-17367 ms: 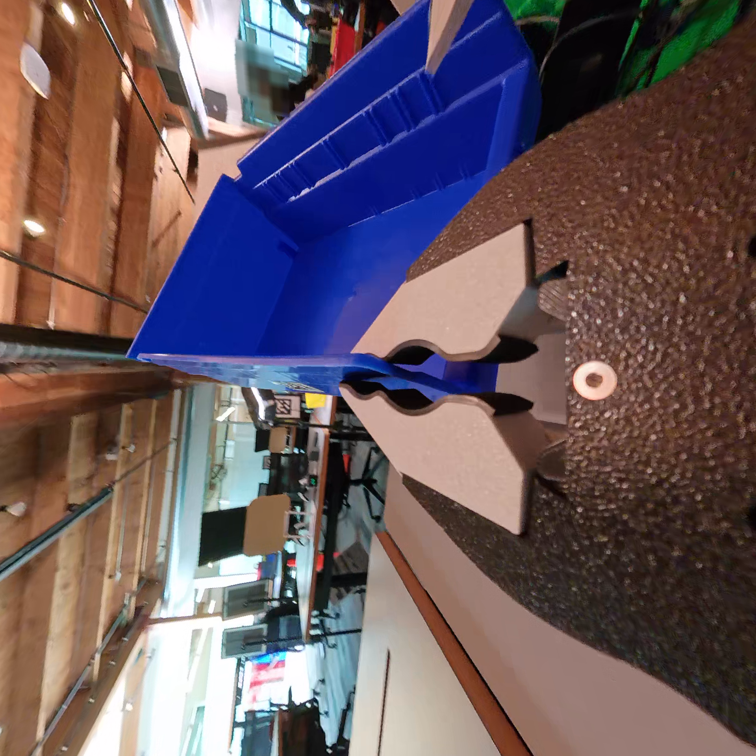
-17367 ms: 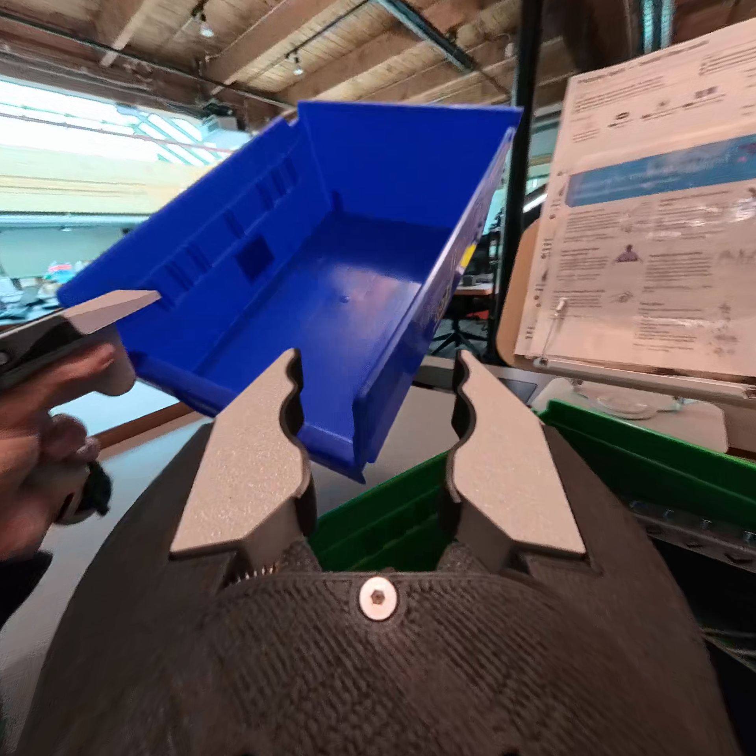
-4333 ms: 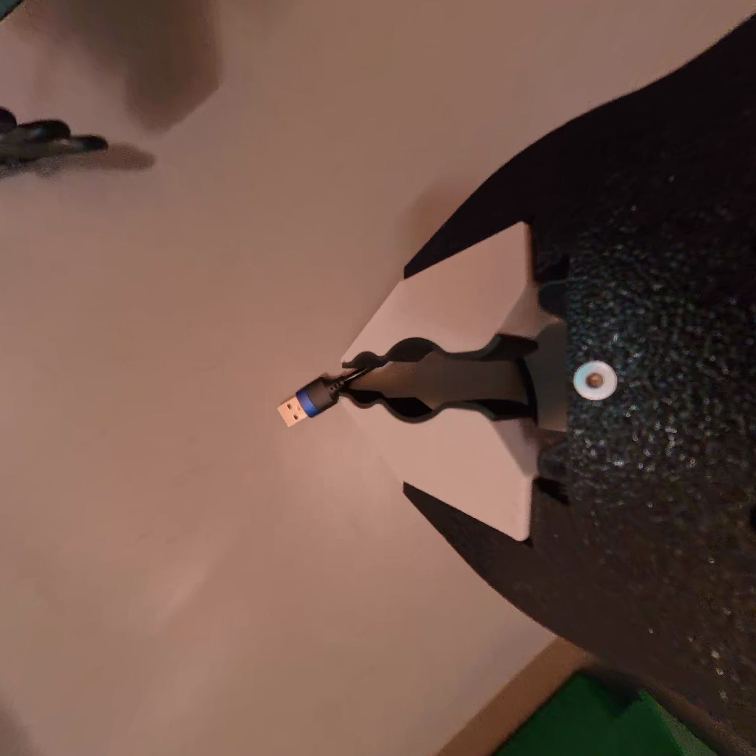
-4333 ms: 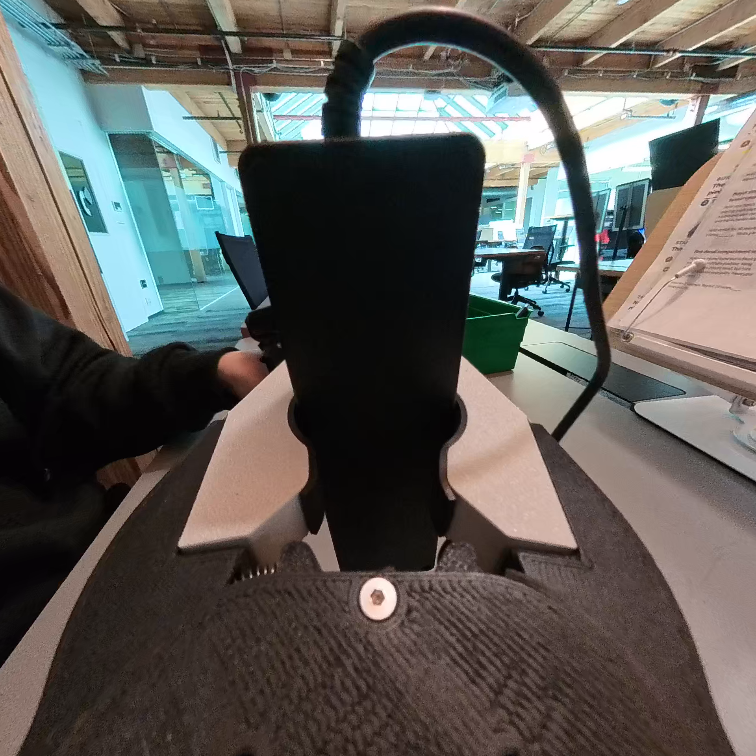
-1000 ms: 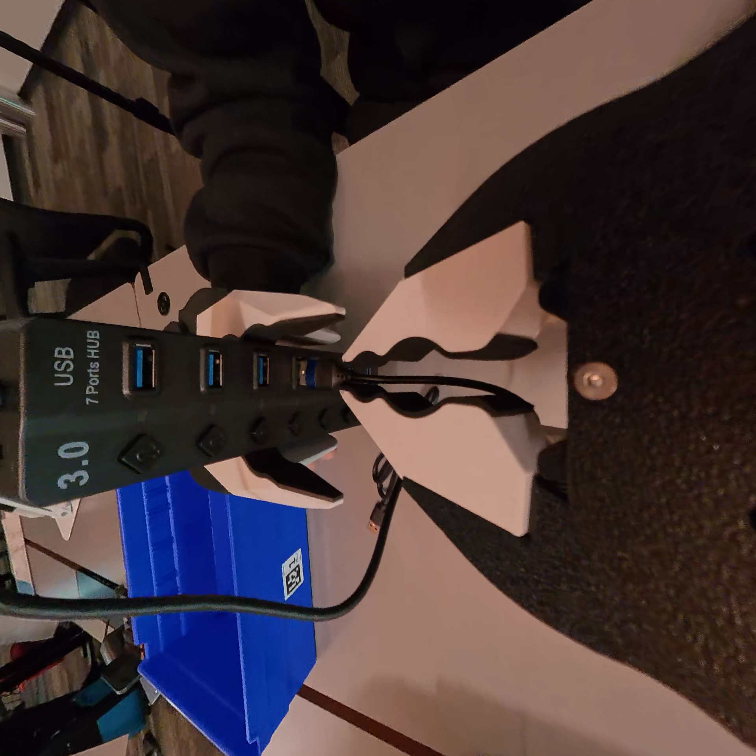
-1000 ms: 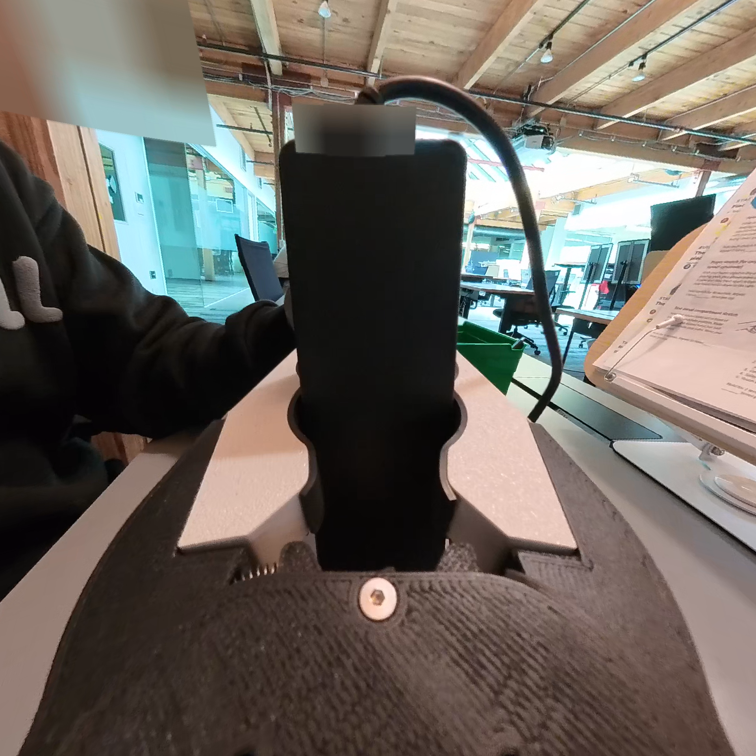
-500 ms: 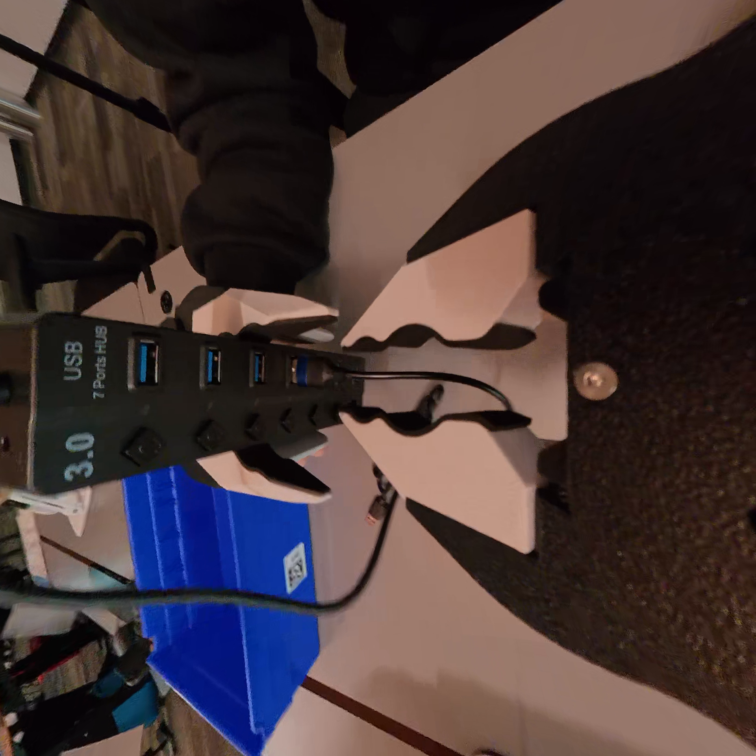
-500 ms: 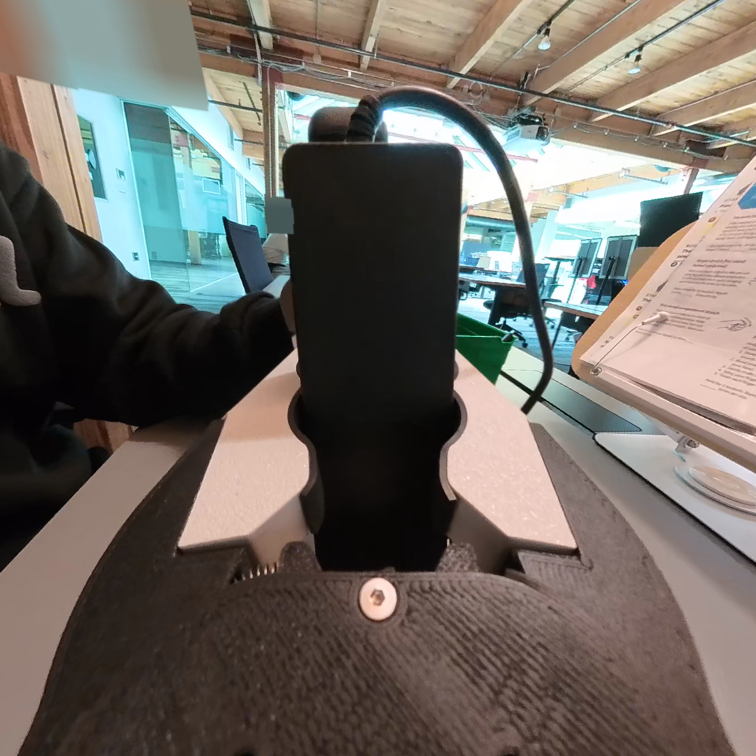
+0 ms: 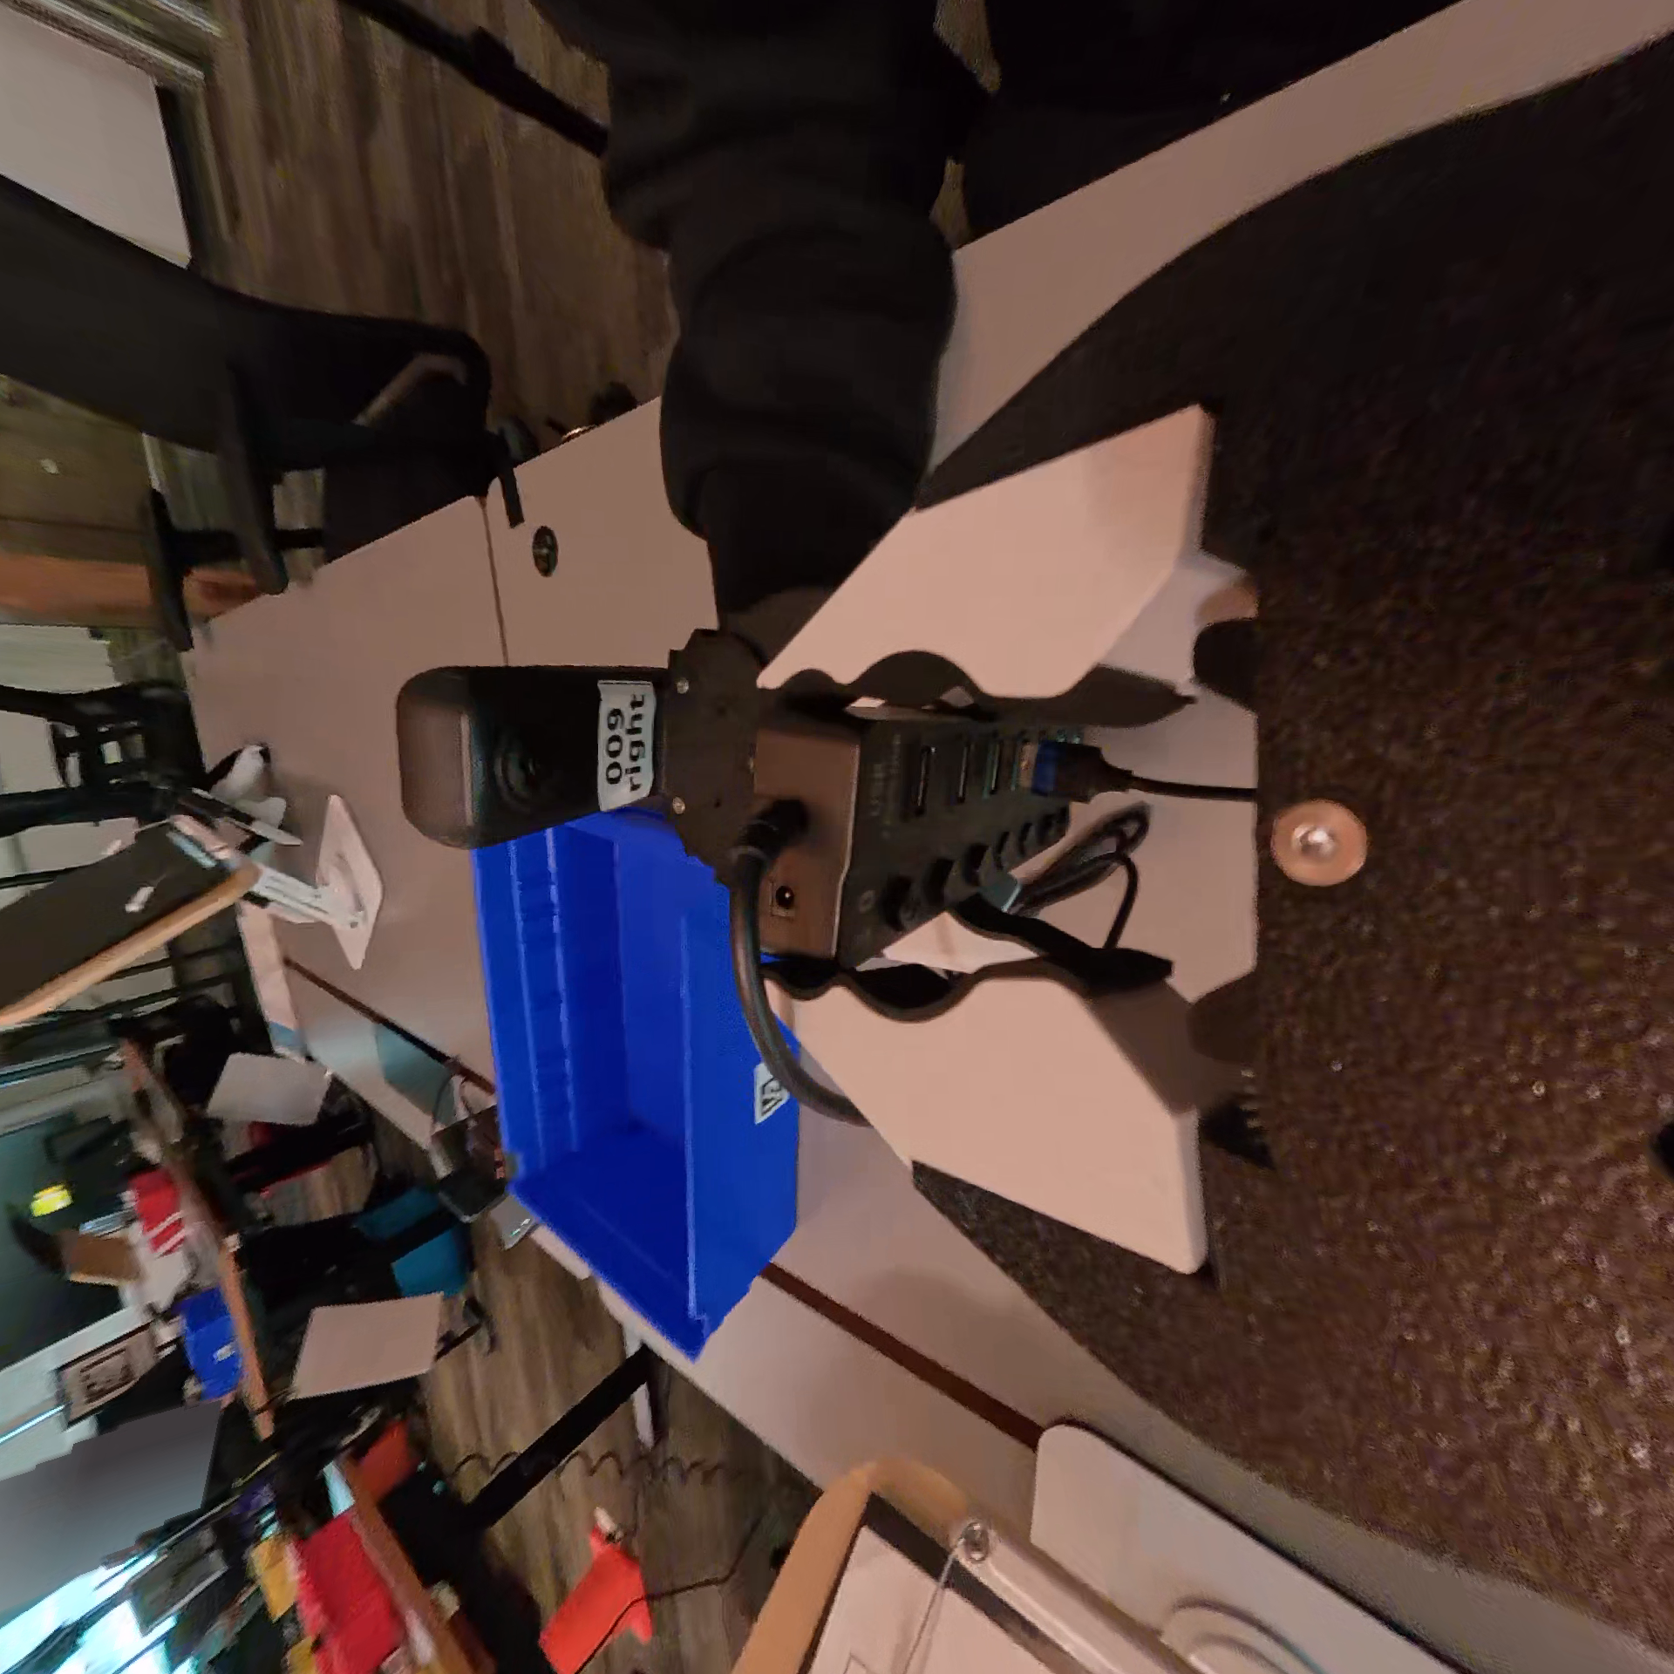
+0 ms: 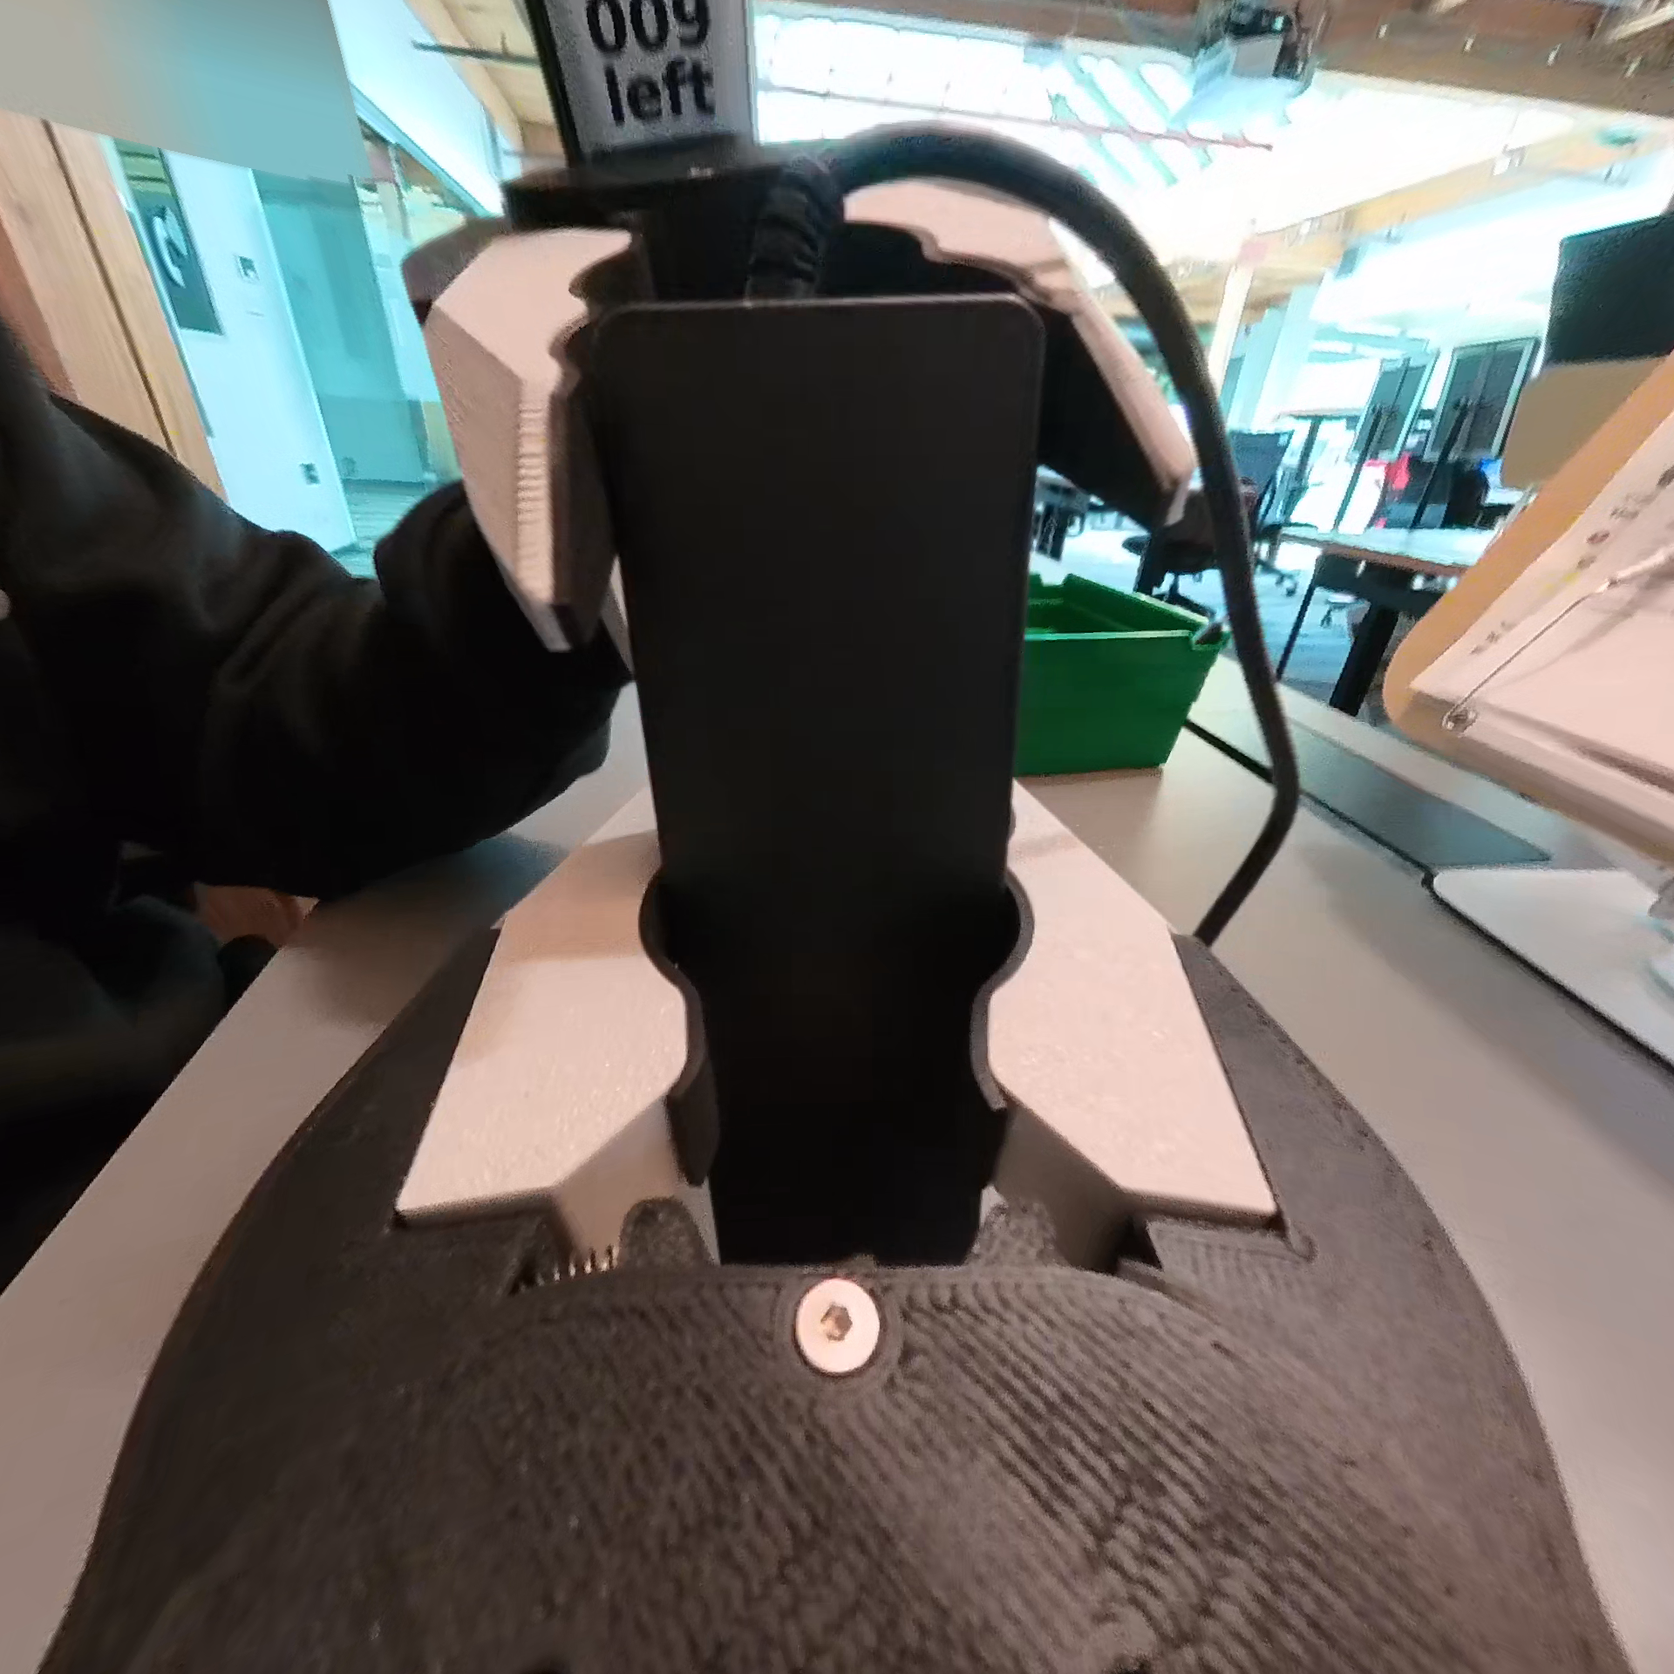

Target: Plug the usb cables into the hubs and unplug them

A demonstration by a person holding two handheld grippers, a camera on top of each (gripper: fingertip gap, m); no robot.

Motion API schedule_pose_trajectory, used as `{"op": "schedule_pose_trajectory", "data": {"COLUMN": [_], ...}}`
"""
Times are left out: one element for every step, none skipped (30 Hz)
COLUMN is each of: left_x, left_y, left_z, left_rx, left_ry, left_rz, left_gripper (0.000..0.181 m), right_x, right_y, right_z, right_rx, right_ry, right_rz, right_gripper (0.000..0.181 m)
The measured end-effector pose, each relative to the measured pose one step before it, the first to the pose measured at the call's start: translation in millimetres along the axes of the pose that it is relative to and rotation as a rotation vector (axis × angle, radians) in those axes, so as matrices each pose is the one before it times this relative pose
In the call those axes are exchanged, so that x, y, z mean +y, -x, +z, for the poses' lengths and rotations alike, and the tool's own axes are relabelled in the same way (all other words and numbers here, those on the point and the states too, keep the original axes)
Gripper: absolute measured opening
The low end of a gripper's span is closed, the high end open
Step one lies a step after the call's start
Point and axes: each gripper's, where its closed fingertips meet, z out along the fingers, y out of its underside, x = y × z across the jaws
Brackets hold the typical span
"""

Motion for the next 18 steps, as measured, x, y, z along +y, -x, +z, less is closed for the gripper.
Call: {"op": "schedule_pose_trajectory", "data": {"left_x": [2.93,0.49,-1.42,-3.2,-5.08,-5.01,-3.51,-0.81,1.7,3.2,3.06,0.21,-0.22,0.46,0.37,-0.2,-0.46,-1.63], "left_y": [1.4,0.6,0.49,1.3,1.5,0.78,0.67,0.82,0.17,-1.04,-0.32,-0.27,-0.86,-1.69,-1.66,-2.0,-1.58,-1.24], "left_z": [-1.61,-1.89,-2.42,-3.35,-4.37,-4.7,-3.92,-2.15,-0.41,0.91,1.45,1.2,0.38,-0.16,0.0,0.01,0.06,-0.43], "left_rx": [0.0085,0.013,0.0112,0.002,-0.0044,-0.0027,-0.0036,-0.0054,-0.0013,0.007,0.0018,0.0004,0.0036,0.0076,0.0051,0.0071,0.0068,0.0064], "left_ry": [0.0089,-0.0105,-0.0185,-0.0186,-0.0223,-0.0193,-0.0121,-0.001,0.0086,0.0152,0.0138,-0.0015,-0.0014,0.0062,0.0048,-0.0003,-0.0031,-0.0103], "left_rz": [-0.0118,-0.0029,-0.0066,-0.0084,-0.0038,0.0048,0.0057,0.0037,0.0069,0.0096,0.0017,-0.0014,0.0079,0.0088,0.0099,0.0126,0.0031,-0.0001], "left_gripper": [0.054,0.054,0.054,0.054,0.054,0.054,0.054,0.054,0.054,0.054,0.054,0.054,0.054,0.054,0.053,0.054,0.054,0.054], "right_x": [3.24,1.38,-0.34,-0.04,3.69,6.69,5.74,2.56,-0.6,-1.87,-2.66,-1.41,0.5,1.13,1.8,1.2,0.78,-0.53], "right_y": [-1.45,-0.73,0.13,0.12,-0.65,-1.87,-2.05,0.62,0.59,-1.68,-0.53,0.35,-0.07,1.66,1.8,0.13,1.74,0.29], "right_z": [1.25,1.33,1.1,0.85,0.64,0.98,1.42,1.8,2.02,1.97,1.36,1.22,1.16,1.02,1.34,1.28,0.98,0.47], "right_rx": [0.0062,0.0033,-0.0001,-0.0006,0.003,0.0127,0.0176,0.0013,0.0023,0.0191,0.0137,0.0039,0.0042,-0.0067,-0.0086,0.0049,-0.0039,0.0064], "right_ry": [0.0141,0.005,-0.0034,-0.0012,0.0196,0.0379,0.0314,0.0131,-0.0033,-0.0074,-0.0118,-0.0031,0.0063,0.0126,0.021,0.0165,0.0134,0.0033], "right_rz": [0.0123,0.0123,0.0093,0.0077,0.0029,-0.0074,-0.0104,-0.0046,-0.0011,-0.0071,-0.0086,0.0028,-0.0007,-0.0036,-0.0055,-0.0141,-0.0048,-0.0057], "right_gripper": [0.062,0.063,0.062,0.062,0.062,0.065,0.068,0.067,0.066,0.065,0.063,0.062,0.062,0.062,0.062,0.062,0.062,0.063]}}
